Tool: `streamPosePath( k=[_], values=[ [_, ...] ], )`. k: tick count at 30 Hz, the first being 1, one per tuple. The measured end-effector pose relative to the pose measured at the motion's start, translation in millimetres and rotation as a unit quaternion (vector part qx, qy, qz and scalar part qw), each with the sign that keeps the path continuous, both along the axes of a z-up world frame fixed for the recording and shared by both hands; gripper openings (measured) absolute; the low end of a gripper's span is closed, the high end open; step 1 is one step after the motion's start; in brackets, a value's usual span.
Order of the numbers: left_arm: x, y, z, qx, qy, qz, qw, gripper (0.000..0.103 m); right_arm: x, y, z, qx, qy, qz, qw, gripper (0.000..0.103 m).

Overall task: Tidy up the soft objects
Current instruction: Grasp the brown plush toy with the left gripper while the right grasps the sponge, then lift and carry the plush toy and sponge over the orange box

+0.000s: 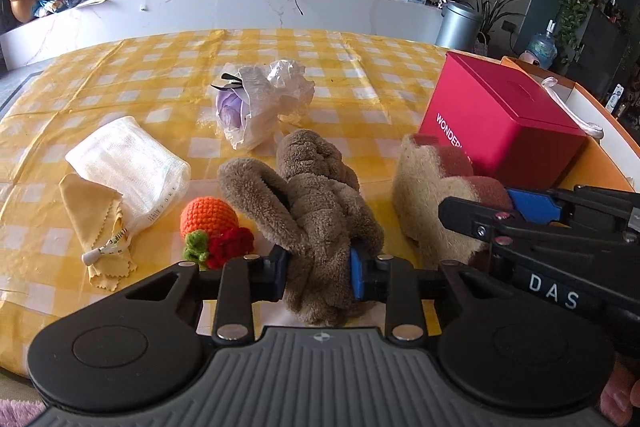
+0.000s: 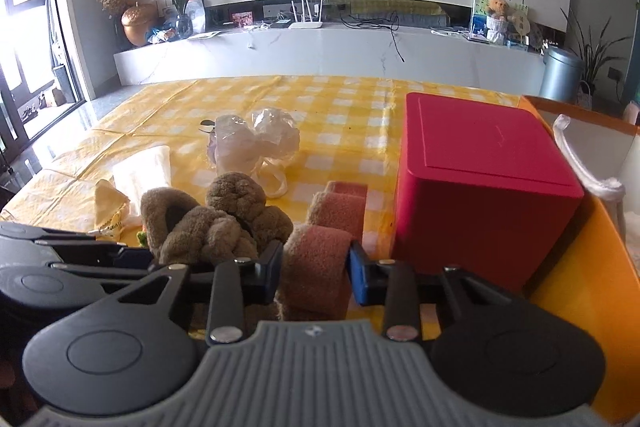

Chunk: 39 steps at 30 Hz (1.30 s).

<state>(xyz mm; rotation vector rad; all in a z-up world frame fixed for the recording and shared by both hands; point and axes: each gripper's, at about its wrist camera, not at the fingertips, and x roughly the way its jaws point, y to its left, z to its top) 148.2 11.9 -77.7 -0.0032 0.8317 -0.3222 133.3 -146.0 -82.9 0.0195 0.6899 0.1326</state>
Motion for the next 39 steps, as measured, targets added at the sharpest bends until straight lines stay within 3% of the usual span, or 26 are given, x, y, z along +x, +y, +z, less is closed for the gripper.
streamPosePath(
  k=[6, 20, 30, 39],
  values=[
    [-16.5, 2.1, 14.8, -0.002, -0.037, 0.004, 0.9993, 0.031, -15.5, -8.9, 5.2, 0.003, 0.005, 0.005, 1.000, 0.033],
    [-77.3, 11.3, 76.1, -0.032, -0.082, 0.040, 0.9953, 0.031, -73.9, -21.1, 44.6, 0.045, -0.049, 0.017, 0.998, 0.033],
    [-108.4, -19.2, 116.6, -0.029, -0.136, 0.003, 0.9903, 0.031, -130.1, -47.0, 82.9, 0.056, -0.096, 0.002, 0.994, 0.034],
    [-102.5, -64.1, 140.3, -0.057, -0.131, -0.074, 0.9869, 0.031, -158.8, -95.3, 108.9, 0.041, -0.119, -0.042, 0.991, 0.034]
  ],
)
